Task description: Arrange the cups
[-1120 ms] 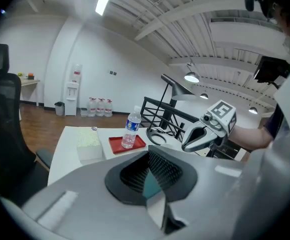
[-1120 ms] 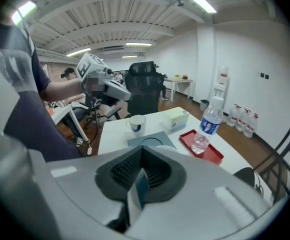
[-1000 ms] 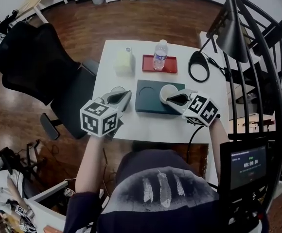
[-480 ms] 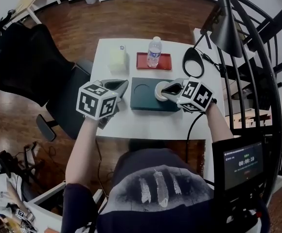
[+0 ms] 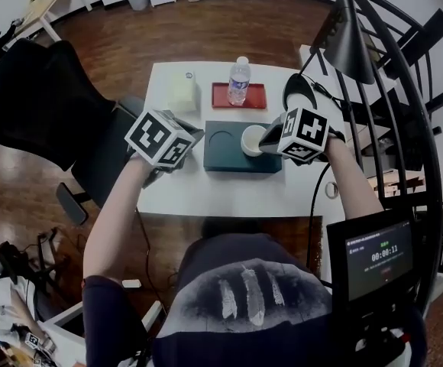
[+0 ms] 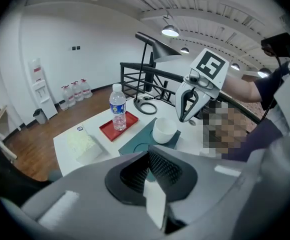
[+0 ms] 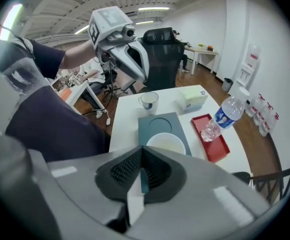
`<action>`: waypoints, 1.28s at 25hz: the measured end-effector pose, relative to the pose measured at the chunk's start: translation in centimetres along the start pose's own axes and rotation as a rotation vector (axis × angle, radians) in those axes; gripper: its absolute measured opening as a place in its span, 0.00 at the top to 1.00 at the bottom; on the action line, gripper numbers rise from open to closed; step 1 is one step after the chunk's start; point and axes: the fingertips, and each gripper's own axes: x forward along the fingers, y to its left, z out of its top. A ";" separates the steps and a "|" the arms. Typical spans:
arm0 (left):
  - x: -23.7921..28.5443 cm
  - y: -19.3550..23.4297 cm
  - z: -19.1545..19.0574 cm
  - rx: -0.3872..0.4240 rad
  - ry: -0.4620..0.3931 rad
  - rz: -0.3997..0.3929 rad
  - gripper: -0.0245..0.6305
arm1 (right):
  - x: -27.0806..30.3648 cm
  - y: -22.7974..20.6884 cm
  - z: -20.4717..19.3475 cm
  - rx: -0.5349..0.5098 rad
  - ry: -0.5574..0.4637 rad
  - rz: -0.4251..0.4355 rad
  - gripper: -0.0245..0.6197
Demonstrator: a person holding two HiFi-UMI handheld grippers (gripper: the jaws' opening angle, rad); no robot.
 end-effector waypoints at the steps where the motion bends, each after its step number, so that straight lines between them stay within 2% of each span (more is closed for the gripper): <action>1: 0.0 -0.1 0.1 0.006 -0.008 -0.002 0.96 | 0.1 0.2 0.0 -0.002 0.000 0.005 0.96; 6: -0.6 -0.5 0.8 0.041 -0.043 0.003 0.94 | 0.4 0.8 -0.3 -0.006 -0.001 0.010 0.96; 8: -1.1 -0.4 1.0 0.060 -0.055 0.024 0.94 | 0.6 0.9 -0.3 -0.006 -0.005 0.011 0.96; 14: -3.1 -0.3 0.7 0.046 -0.113 0.102 0.94 | 0.0 2.1 -0.2 -0.018 -0.025 0.013 0.96; 24: -4.3 0.7 -0.9 0.033 -0.098 0.142 0.94 | -0.2 2.1 -0.4 -0.023 -0.028 0.014 0.96; 26: -4.6 1.3 -2.0 0.037 -0.073 0.151 0.86 | -0.2 2.1 -0.2 -0.027 -0.030 0.015 0.96; 28: -5.0 2.5 -3.7 0.045 -0.037 0.175 0.66 | 0.1 2.0 0.2 -0.030 -0.031 0.017 0.96; 30: -5.4 4.0 -5.9 0.060 0.011 0.216 0.52 | 0.3 1.9 0.5 -0.033 -0.032 0.019 0.96; 32: -5.5 5.3 -8.8 0.057 0.077 0.255 0.51 | 0.5 2.1 0.6 -0.039 -0.032 0.022 0.96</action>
